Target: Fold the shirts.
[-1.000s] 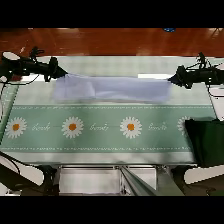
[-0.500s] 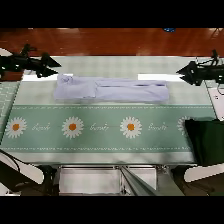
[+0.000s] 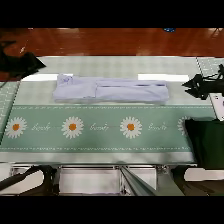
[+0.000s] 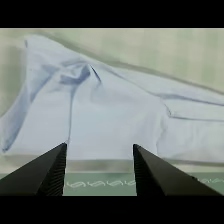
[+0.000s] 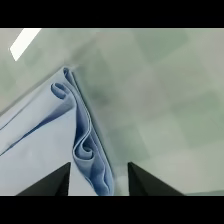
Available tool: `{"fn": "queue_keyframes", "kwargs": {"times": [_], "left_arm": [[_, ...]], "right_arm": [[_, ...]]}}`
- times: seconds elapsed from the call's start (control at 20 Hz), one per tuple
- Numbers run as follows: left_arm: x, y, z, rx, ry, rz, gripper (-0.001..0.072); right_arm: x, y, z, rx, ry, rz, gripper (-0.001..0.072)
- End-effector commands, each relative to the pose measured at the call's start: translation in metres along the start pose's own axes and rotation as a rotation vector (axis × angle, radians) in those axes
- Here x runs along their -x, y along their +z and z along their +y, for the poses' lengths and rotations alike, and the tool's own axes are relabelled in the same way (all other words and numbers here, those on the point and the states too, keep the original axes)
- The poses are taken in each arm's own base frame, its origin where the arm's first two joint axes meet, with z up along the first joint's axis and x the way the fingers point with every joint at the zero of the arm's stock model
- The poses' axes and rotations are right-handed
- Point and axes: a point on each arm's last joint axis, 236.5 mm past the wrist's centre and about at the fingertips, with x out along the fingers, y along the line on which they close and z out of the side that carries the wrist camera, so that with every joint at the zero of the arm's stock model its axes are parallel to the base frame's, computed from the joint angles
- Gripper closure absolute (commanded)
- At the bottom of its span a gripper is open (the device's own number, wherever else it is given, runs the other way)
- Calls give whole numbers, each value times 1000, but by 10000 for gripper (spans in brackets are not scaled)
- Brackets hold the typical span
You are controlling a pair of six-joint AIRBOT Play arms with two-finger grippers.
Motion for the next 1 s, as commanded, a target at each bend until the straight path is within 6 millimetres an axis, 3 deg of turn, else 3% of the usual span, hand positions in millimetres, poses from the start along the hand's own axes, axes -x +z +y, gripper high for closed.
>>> {"fn": "queue_keyframes", "kwargs": {"times": [0.0, 0.1, 0.25, 0.45, 0.5, 0.55, 0.6, 0.65, 0.7, 0.75, 0.8, 0.95], "left_arm": [[-2, -62, -29, -107, -17, -48, 200], [-3, -74, -37, -120, -31, -54, 200], [-4, -75, -40, -98, -40, -50, 200], [-4, -75, -40, -98, -40, -49, 200], [-4, -75, -40, -98, -41, -49, 200], [-4, -75, -41, -96, -44, -48, 200], [-4, -75, -42, -92, -49, -48, 201], [-4, -76, -44, -88, -56, -47, 207], [-5, -76, -46, -92, -58, -46, 338], [-5, -77, -47, -94, -60, -46, 650], [-6, -74, -51, -101, -68, -61, 690], [-19, -63, -91, -52, -176, -119, 690]], "right_arm": [[-38, -15, 12, -46, 36, 10, 290], [-57, -20, 18, -36, 38, 45, 290], [-78, -28, 20, -41, 35, 101, 290], [-107, -54, 28, -36, 29, 181, 292], [-112, -59, 31, -16, 33, 192, 321], [-114, -61, 37, 27, 36, 194, 462], [-114, -62, 45, 74, 50, 197, 663], [-110, -61, 58, 129, 75, 203, 693], [-103, -59, 69, 155, 93, 213, 693], [-93, -58, 81, 192, 109, 213, 693], [-80, -54, 89, 223, 111, 190, 693], [-30, -54, 100, 381, 22, 140, 694]]}}
